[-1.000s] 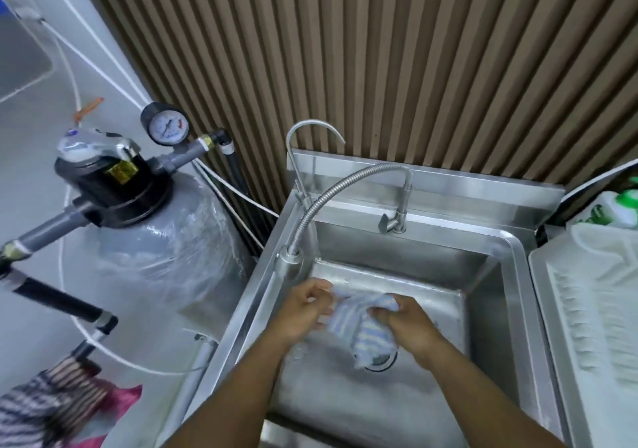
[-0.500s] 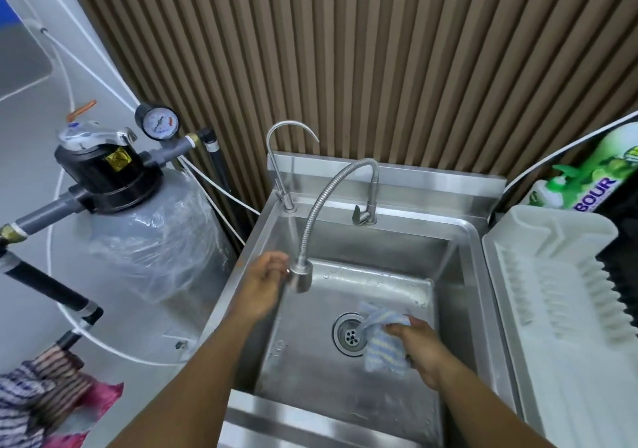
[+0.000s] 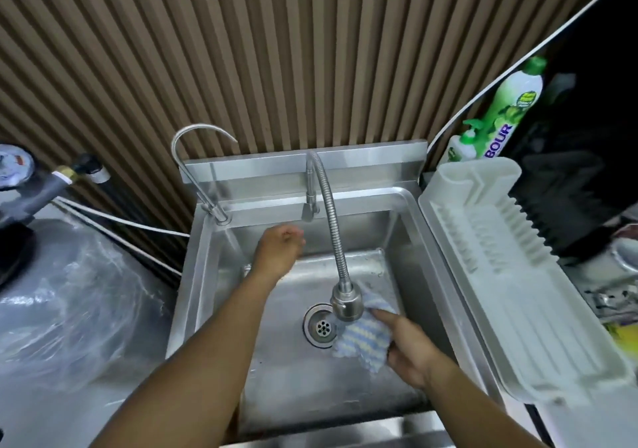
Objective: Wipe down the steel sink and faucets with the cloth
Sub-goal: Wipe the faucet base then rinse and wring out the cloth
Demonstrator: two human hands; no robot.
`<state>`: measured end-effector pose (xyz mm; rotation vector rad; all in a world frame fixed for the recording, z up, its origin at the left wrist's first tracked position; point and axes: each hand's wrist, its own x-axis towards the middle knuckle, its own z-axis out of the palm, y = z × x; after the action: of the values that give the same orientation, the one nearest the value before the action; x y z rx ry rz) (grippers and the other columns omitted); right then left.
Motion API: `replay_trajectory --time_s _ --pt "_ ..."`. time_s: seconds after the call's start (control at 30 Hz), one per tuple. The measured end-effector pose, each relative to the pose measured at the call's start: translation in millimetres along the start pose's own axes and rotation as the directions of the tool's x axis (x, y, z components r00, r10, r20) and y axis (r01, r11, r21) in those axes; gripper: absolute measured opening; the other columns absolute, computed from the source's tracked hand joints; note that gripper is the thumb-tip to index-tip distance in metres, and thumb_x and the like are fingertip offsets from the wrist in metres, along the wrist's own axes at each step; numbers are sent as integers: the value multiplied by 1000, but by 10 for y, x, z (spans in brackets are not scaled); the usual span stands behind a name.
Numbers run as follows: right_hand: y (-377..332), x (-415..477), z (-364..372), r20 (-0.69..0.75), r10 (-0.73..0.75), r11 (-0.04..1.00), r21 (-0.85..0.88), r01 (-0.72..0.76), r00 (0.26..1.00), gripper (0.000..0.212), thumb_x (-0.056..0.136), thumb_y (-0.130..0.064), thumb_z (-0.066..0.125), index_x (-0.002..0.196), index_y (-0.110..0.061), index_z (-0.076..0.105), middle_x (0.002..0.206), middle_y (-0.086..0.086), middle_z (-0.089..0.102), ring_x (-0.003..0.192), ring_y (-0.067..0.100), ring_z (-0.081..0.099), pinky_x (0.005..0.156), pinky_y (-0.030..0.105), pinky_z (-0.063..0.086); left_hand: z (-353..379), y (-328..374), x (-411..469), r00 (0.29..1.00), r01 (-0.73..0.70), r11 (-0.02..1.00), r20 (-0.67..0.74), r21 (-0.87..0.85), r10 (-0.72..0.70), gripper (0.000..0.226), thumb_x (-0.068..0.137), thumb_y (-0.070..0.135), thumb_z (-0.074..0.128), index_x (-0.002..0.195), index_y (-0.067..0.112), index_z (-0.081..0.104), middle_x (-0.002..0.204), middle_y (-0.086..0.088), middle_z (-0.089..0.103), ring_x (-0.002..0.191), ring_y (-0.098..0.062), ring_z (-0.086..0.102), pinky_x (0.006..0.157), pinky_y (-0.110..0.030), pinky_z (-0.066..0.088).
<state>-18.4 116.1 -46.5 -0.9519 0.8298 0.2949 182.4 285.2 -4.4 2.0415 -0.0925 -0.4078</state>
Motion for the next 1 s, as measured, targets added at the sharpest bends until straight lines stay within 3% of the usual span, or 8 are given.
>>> replay_trajectory --time_s 0.13,0.37,0.47,0.53,0.7,0.77,0.9,1.0 --pt "75 -64 101 -81 33 998 53 -29 996 27 99 -29 58 117 -13 70 114 18 73 115 36 66 107 55 46 138 46 544 997 66 982 36 174 -73 51 91 48 57 131 16 59 132 -5 62 122 -28 56 102 -35 44" --pt "187 -246 67 -155 25 981 195 6 988 33 97 -30 55 118 -9 69 110 17 73 99 31 70 99 49 51 501 -135 865 982 104 990 -171 92 -87 50 101 46 36 104 7 67 111 -20 67 106 -40 60 77 -37 39" --pt "214 -255 81 -159 9 973 230 28 987 38 97 -35 54 120 -8 67 113 17 72 102 32 69 101 49 50 470 -163 944 903 402 772 75 -493 -423 50 105 48 29 98 9 60 100 -13 72 97 -31 69 81 -36 46" --pt "216 -241 99 -168 1 973 230 38 986 39 98 -35 50 123 -9 66 115 16 73 105 32 70 104 48 49 406 -132 969 845 505 588 224 -632 -485 47 105 51 30 96 11 54 99 -11 73 92 -27 70 88 -38 50" --pt "205 -125 158 -146 -5 995 99 20 989 39 101 -39 49 127 -13 64 116 16 73 111 33 69 109 53 44 374 -290 497 906 422 807 215 -414 -363 49 98 58 41 112 16 62 105 -7 72 82 -23 70 72 -33 47" --pt "172 -85 186 -106 -12 999 32 16 994 38 101 -39 52 124 -12 66 114 17 73 109 34 70 106 54 47 416 -475 37 892 389 875 354 -287 -280 47 96 58 48 117 18 62 108 -4 71 83 -20 70 71 -31 46" --pt "154 21 252 16 -18 995 -93 19 1000 40 101 -36 52 129 -7 60 119 22 70 113 39 66 102 55 49 537 -876 -815 678 510 839 689 -190 -256 69 83 69 60 123 13 64 99 -14 66 85 -25 57 70 -31 47" --pt "150 38 324 139 -26 975 -213 56 990 36 100 -27 54 128 -6 60 119 21 70 112 38 67 101 53 51 497 -976 -1146 740 564 733 627 -379 -245 45 88 45 69 113 8 67 92 -15 64 72 -22 59 58 -24 47"
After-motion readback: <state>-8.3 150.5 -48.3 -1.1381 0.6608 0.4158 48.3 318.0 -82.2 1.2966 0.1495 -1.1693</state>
